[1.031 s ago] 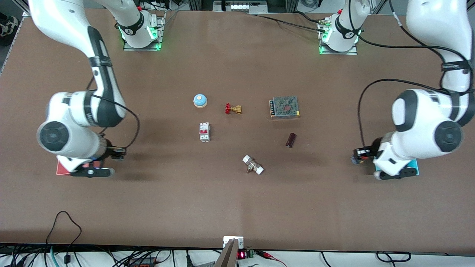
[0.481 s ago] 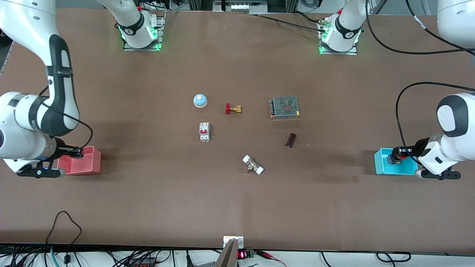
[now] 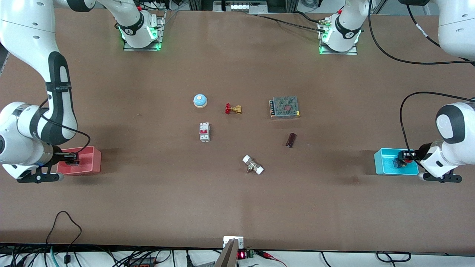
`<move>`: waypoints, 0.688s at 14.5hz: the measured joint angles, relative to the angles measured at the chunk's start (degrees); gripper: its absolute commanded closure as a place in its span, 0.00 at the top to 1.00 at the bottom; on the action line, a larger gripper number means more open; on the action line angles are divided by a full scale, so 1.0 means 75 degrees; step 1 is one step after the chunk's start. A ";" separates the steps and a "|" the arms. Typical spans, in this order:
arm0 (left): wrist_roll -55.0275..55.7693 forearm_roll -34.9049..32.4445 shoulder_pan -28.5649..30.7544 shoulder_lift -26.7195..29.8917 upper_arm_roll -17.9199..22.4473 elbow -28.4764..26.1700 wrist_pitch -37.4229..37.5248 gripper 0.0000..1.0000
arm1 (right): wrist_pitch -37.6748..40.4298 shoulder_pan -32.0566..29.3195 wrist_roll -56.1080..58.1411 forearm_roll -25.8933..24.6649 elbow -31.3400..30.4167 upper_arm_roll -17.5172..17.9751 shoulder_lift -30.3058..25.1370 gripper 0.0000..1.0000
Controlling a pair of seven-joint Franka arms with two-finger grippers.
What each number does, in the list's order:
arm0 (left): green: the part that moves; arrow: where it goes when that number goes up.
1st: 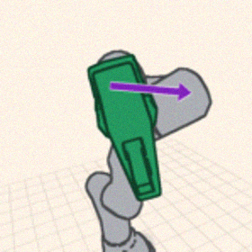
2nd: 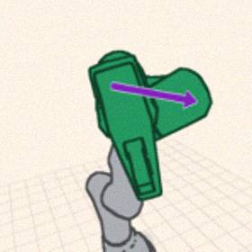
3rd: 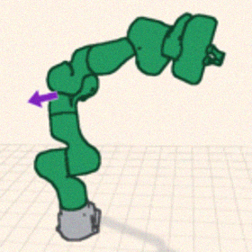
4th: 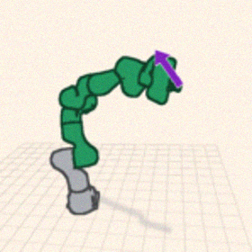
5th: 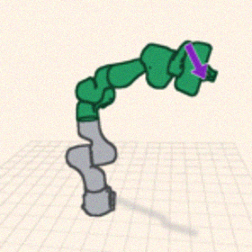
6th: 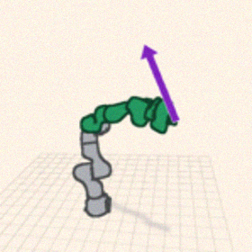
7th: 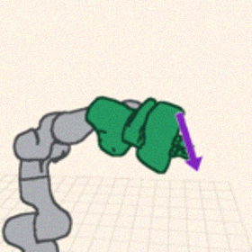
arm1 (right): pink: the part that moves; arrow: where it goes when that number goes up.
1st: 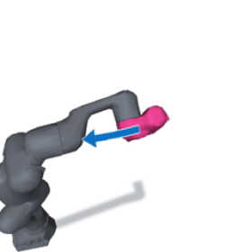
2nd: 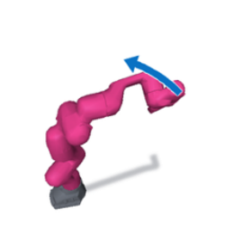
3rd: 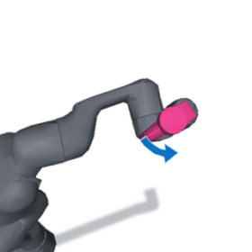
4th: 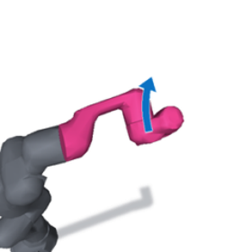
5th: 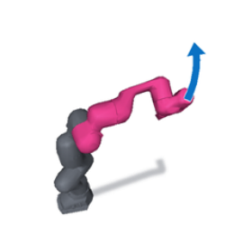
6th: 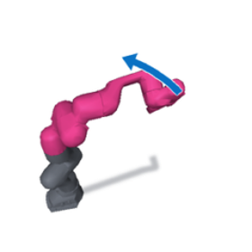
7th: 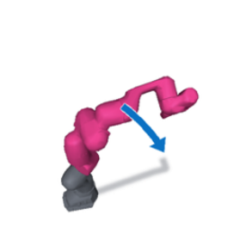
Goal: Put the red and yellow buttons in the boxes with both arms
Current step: 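Carry the yellow button to the pink box while the left gripper carries red to cyan, then open the right gripper over the pink box while the left gripper releases into cyan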
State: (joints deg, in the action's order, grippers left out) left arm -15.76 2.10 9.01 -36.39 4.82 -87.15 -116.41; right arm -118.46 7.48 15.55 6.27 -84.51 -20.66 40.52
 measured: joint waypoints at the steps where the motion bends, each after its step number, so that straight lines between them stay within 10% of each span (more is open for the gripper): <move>1: -0.0042 0.0000 0.0050 -0.0090 0.0000 0.0001 -0.0080 0.26 | -0.0008 -0.0042 0.0192 0.0186 0.0002 -0.0002 0.0085 0.34; 10: -0.0057 -0.0001 0.0087 -0.0520 -0.0057 0.0009 -0.0433 0.57 | -0.0491 -0.0316 0.0648 0.0488 0.0017 0.0012 0.0616 0.34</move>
State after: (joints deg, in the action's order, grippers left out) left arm -16.18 2.10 9.66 -40.30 4.39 -87.08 -119.66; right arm -122.14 5.11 20.41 9.93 -84.39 -20.57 45.14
